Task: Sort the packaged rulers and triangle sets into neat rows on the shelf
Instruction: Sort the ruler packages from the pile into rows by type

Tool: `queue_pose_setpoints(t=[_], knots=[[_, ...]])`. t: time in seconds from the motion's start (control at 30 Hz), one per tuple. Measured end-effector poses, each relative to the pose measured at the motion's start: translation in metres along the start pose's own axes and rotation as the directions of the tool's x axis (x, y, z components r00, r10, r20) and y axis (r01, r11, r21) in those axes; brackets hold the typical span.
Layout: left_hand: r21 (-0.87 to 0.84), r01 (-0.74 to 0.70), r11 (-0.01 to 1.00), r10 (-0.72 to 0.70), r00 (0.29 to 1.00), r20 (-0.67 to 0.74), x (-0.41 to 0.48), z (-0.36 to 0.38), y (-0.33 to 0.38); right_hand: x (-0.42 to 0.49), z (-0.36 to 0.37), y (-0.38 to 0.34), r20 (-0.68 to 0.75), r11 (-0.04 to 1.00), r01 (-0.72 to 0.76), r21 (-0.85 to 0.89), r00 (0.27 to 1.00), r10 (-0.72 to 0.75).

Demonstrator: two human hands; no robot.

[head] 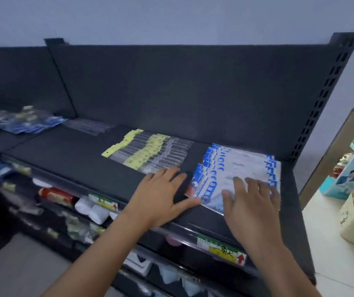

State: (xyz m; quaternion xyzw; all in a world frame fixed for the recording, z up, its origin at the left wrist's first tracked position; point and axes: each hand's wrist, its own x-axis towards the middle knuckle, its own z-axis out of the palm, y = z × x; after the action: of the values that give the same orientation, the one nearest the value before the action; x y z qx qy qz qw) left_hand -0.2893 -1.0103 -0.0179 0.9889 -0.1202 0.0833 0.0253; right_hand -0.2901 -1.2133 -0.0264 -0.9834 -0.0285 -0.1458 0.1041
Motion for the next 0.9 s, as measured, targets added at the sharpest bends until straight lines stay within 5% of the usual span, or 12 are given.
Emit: queue_pose_setpoints(t=[0.4,0.9], knots=[[0.235,0.39,0.89,-0.378,0.921,-0.093,-0.119,-0.059,-0.195,-0.005,0.01,-0.239,0.133,0.887,0.462,0.018,0.878,-0.46],[0.307,0.613,0.728,-0.59,0.788,-0.174,-0.208,-0.085,-0.487,0.038,0.075,-0.535,0.102,0.825,0.475,0.306,0.845,-0.525]])
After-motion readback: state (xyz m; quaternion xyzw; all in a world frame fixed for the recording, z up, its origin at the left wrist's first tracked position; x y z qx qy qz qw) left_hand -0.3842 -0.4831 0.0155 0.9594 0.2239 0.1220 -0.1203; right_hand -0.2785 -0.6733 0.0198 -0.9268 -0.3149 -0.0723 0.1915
